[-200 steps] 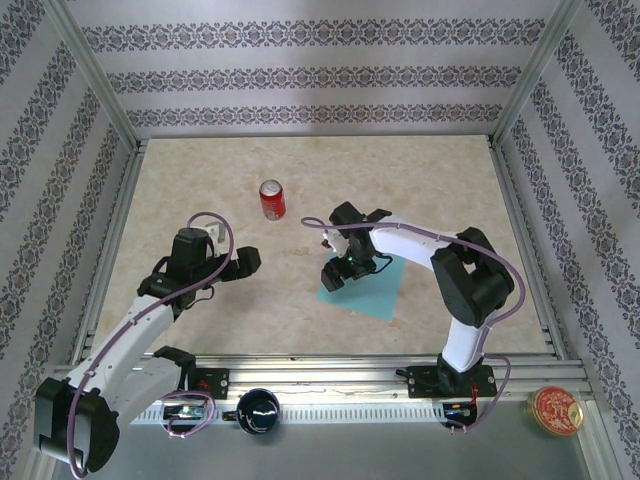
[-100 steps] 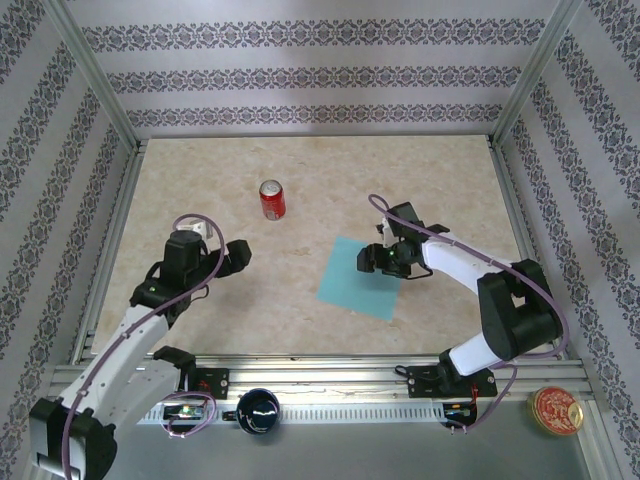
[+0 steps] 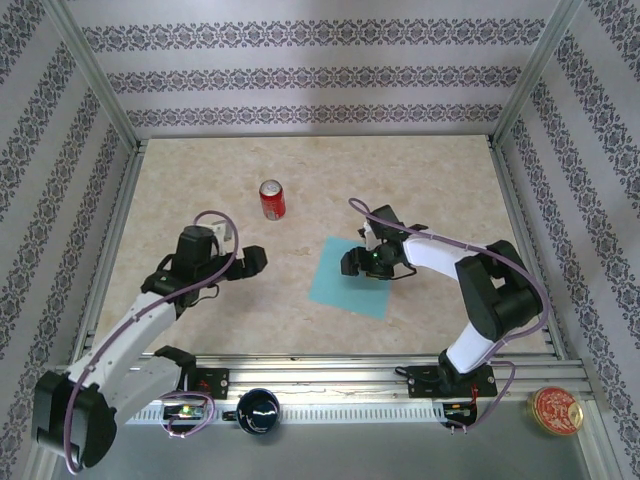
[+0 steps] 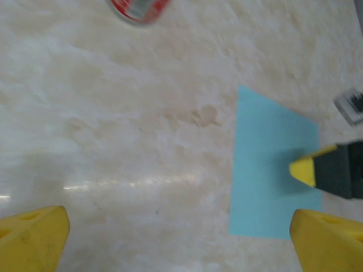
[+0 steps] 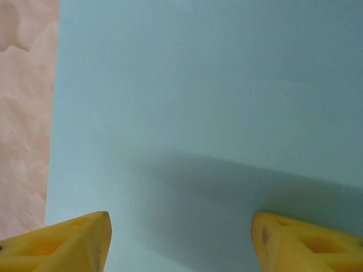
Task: Fold a paper plane with a square sheet of paper (pick it up from the middle)
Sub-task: Move the square sheet of paper to the center of the table.
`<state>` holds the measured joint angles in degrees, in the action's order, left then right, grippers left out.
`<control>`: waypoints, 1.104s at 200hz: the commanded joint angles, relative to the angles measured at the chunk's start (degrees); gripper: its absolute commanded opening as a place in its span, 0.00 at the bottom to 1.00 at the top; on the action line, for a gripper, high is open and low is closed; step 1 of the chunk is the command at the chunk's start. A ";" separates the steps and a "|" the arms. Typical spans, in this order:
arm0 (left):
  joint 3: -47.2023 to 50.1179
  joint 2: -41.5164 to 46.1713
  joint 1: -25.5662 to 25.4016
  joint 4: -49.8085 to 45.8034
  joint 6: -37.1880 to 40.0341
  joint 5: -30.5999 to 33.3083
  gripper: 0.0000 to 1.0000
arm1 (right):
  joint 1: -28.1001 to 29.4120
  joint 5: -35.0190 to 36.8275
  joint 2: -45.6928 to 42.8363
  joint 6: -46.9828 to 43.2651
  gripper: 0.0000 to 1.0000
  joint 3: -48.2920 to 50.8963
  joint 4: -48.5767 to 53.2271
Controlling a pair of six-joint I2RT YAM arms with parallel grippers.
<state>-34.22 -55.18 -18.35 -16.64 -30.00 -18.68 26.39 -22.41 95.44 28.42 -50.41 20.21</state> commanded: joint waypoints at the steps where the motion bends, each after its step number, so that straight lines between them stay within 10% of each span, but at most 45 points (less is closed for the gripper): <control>1: -4.94 -3.24 -4.54 -3.15 1.75 -0.32 1.00 | 2.56 -1.59 2.40 2.14 0.68 -0.98 -2.06; 120: -18.37 -20.90 -15.87 -10.96 2.48 8.09 0.83 | 9.50 -3.42 -2.88 -1.76 0.69 -5.07 -3.18; 149: -23.80 -26.35 -17.95 -15.55 2.25 10.05 0.79 | 4.01 8.95 -12.44 4.80 0.70 1.30 -0.12; 221: -45.34 -48.91 -26.39 -29.36 0.26 16.33 0.77 | -11.85 13.31 -39.00 10.73 0.73 19.30 0.11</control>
<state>-73.21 -98.17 -42.76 -37.28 -28.56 -5.41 16.01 -12.78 62.74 37.01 -33.56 18.65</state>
